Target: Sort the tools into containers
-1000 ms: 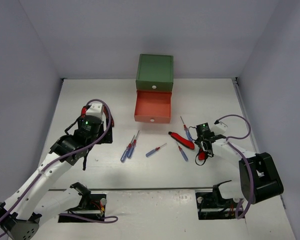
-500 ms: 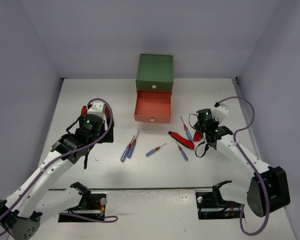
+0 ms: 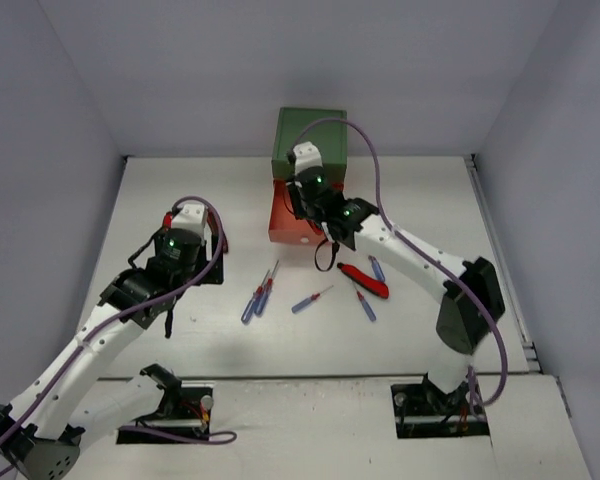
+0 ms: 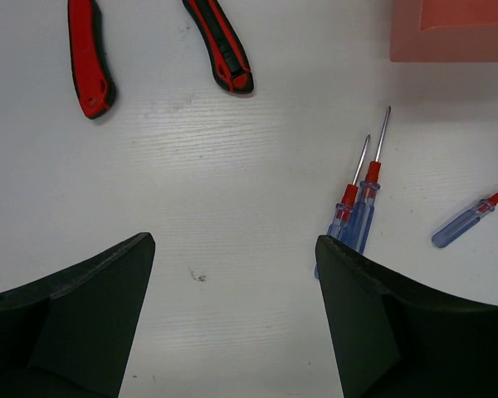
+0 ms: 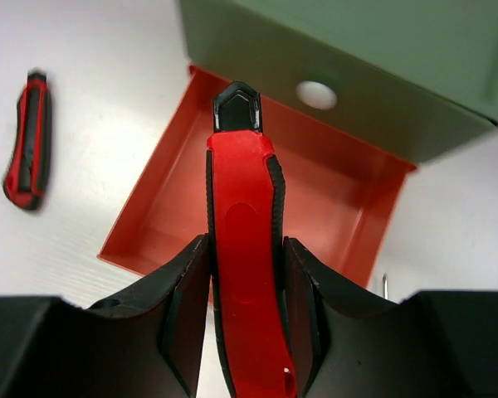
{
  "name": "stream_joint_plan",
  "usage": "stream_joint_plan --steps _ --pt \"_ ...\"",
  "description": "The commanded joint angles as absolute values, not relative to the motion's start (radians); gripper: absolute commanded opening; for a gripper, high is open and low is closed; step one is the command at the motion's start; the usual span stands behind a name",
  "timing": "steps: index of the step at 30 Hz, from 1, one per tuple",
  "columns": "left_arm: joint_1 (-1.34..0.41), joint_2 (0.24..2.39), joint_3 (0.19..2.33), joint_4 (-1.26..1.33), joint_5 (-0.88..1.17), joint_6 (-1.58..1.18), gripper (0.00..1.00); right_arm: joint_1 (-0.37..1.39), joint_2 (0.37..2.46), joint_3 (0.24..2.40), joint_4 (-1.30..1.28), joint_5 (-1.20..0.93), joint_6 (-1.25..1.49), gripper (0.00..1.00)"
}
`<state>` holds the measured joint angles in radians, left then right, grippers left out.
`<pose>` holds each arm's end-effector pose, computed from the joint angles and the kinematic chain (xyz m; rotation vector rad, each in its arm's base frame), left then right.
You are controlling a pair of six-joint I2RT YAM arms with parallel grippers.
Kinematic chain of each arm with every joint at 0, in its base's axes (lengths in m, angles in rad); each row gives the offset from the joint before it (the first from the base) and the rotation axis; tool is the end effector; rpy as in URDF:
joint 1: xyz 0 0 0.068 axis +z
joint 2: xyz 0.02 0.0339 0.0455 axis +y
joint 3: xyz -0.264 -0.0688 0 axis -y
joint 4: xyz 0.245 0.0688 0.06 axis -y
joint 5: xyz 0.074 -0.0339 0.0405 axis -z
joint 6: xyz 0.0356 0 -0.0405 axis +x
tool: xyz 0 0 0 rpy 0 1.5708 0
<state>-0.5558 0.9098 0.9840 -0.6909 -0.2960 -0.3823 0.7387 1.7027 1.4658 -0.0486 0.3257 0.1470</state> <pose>0.1634 -0.0893 0.3374 0.0213 2.1649 -0.2173 0.3110 0.2679 0.3457 -0.3197 1.8249 0.3169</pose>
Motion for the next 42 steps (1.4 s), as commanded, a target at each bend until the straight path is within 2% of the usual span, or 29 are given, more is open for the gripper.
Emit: stream_joint_plan --steps 1,9,11,14,17,22,28,35,42 --pt "-0.542 0.857 1.021 -0.664 -0.332 -0.360 0.75 0.741 1.749 1.587 -0.019 0.255 -0.302 0.00" --pt "-0.532 0.827 1.012 -0.699 -0.351 -0.362 0.75 0.703 1.874 1.641 -0.020 0.233 -0.500 0.12" --pt "-0.532 0.821 1.011 -0.707 -0.358 -0.362 0.75 0.686 1.889 1.644 -0.020 0.201 -0.495 0.26" --pt "-0.529 0.816 1.008 -0.712 -0.362 -0.365 0.75 0.678 1.900 1.638 -0.020 0.179 -0.489 0.37" --pt "-0.528 0.821 1.010 -0.710 -0.360 -0.367 0.75 0.679 1.887 1.630 -0.020 0.168 -0.470 0.54" --pt "-0.529 0.843 1.035 -0.710 -0.341 -0.373 0.75 0.665 1.794 1.584 -0.018 0.131 -0.433 0.67" --pt "-0.528 0.874 1.060 -0.709 -0.323 -0.374 0.75 0.619 1.597 1.387 -0.020 0.101 -0.338 0.70" --pt "-0.522 0.915 1.089 -0.704 -0.300 -0.375 0.75 0.441 1.344 1.044 -0.024 -0.037 -0.083 0.68" --pt "-0.518 0.956 1.119 -0.701 -0.291 -0.374 0.75 0.434 1.340 0.849 -0.028 -0.113 0.035 0.69"
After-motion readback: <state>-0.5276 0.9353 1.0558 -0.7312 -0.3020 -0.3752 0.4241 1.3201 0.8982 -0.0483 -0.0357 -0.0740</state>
